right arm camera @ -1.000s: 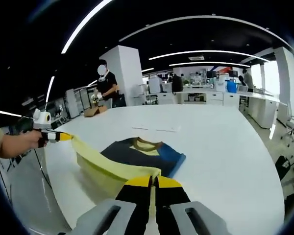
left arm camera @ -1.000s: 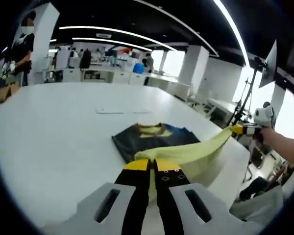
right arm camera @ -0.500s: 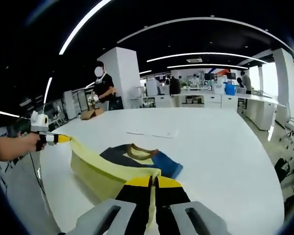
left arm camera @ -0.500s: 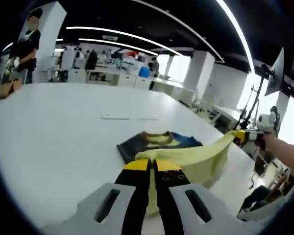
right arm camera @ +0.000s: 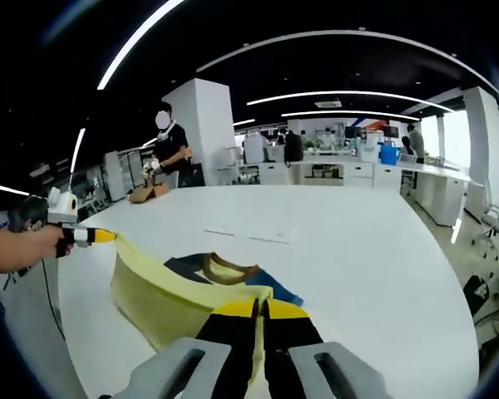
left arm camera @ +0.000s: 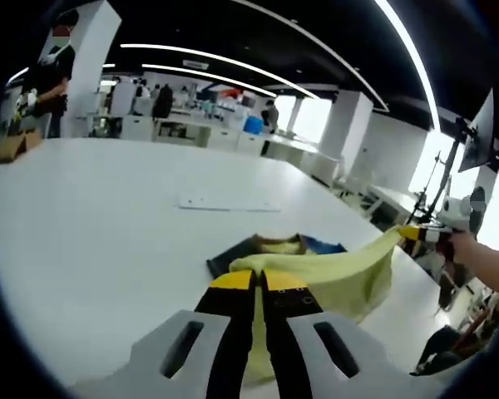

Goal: Fold the garment on the visible template until the final outline fits inside the template.

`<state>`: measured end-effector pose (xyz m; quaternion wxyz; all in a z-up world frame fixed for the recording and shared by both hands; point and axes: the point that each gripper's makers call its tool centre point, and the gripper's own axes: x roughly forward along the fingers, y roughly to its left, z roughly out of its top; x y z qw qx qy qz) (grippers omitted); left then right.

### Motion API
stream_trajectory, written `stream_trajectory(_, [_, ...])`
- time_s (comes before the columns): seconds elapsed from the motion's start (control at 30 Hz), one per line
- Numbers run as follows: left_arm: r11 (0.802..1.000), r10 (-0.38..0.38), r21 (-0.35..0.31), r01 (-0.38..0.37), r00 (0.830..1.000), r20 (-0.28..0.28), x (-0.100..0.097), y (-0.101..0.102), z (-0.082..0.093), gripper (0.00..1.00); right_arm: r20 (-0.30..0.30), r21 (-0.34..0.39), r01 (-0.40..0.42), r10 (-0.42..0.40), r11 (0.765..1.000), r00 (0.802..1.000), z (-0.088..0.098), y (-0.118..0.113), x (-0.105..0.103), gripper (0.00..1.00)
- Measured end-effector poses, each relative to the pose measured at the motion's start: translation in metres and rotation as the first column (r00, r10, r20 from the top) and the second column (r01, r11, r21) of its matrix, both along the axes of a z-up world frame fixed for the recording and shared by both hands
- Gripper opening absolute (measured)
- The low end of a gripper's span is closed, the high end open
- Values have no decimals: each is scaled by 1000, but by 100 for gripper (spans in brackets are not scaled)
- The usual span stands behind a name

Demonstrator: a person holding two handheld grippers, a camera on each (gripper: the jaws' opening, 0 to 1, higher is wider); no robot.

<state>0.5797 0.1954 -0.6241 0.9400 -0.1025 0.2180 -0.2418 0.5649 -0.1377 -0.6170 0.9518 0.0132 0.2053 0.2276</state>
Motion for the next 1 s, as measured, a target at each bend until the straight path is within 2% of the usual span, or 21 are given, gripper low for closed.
stream_trajectory(0.23, [1000,26,-1,-26,1000,-5,20,-1,-2,0,-6,-13,10,-11,1000,1000,-5,2,22,0])
stream_trajectory(0.63, [998,66,8,-66,997,-31,48,-1,-17,0,-33,-13,46,-46,999,998,-20,-2,52,0])
stream_trajectory(1.0, [995,102,2,-102,993,-63,69,3,-29,0,-59,-87,27,-33,996,998,-35,4,75,0])
